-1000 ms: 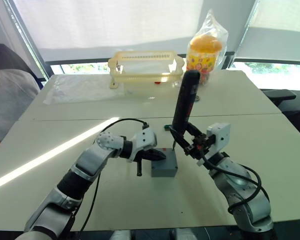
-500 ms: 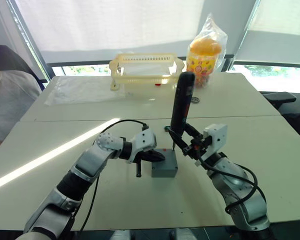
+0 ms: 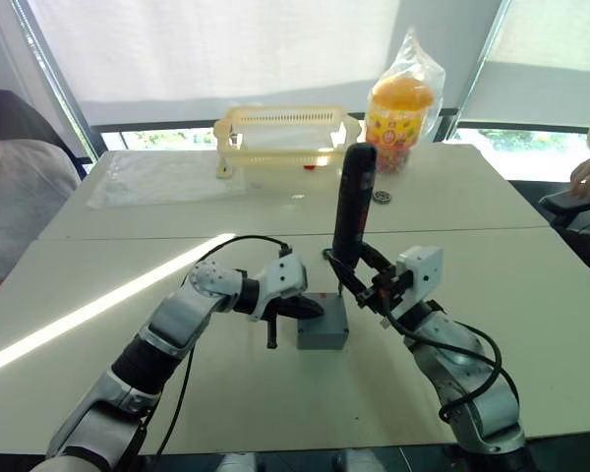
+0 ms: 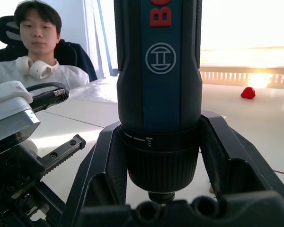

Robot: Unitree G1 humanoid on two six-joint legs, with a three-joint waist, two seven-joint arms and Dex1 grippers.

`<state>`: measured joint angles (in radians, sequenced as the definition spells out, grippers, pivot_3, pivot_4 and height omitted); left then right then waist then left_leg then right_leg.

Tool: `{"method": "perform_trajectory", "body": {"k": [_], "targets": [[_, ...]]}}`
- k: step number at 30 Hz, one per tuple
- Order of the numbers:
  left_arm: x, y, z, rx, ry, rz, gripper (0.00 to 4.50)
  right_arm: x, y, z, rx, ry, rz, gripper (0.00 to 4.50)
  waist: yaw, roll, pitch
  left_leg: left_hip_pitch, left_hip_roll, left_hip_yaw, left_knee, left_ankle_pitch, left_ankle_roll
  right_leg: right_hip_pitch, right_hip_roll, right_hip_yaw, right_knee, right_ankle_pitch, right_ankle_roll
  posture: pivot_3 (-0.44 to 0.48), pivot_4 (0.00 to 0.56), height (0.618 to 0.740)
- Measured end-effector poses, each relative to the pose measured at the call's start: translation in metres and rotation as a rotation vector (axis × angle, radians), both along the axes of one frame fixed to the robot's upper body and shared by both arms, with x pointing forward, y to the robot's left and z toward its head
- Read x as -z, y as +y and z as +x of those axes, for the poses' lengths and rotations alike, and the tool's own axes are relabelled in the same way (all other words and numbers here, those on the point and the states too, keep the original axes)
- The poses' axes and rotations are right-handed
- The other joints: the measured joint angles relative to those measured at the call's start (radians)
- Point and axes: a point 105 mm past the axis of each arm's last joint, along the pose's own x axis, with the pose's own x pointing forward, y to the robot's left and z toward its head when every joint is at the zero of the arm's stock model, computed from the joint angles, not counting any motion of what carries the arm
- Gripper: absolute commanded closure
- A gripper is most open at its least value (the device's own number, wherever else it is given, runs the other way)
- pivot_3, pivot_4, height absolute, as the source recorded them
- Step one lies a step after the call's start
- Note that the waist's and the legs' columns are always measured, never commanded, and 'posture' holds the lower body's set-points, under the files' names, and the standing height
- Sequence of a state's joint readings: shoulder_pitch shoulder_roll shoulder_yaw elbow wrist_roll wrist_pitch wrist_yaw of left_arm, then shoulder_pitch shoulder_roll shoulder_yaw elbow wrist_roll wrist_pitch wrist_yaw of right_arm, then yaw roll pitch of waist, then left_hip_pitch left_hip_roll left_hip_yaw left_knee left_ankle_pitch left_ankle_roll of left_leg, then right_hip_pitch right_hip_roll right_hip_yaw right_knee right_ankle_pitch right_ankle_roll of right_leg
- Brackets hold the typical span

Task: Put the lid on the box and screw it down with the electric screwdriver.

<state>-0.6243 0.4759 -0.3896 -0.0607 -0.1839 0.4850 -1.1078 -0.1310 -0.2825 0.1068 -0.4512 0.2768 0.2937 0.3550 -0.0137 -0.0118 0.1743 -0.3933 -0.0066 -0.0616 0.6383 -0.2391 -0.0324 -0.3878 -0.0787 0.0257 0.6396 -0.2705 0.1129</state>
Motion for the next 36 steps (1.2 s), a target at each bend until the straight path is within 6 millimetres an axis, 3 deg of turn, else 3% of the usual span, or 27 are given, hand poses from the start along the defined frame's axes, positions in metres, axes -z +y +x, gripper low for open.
{"method": "perform_trajectory", "body": {"k": [26, 36], "targets": [[0.0034, 0.0047, -0.0020, -0.005, 0.002, 0.021, 4.50, 0.0084, -0.0041, -0.0071, 0.021, 0.019, 0.047, 2.74, 0.000, -0.005, -0.016, 0.002, 0.002, 0.000, -0.009, 0.000, 0.000, 0.001, 0.000, 0.000, -0.009, -0.001, -0.003, 0.000, 0.150, 0.740], [0.0034, 0.0044, -0.0020, -0.004, 0.001, 0.022, 4.50, 0.0094, -0.0004, -0.0009, 0.035, -0.001, 0.058, 2.74, 0.000, -0.005, -0.016, 0.002, 0.002, 0.000, -0.009, 0.000, 0.000, 0.001, 0.000, 0.000, -0.009, -0.001, -0.003, 0.000, 0.150, 0.740]]}}
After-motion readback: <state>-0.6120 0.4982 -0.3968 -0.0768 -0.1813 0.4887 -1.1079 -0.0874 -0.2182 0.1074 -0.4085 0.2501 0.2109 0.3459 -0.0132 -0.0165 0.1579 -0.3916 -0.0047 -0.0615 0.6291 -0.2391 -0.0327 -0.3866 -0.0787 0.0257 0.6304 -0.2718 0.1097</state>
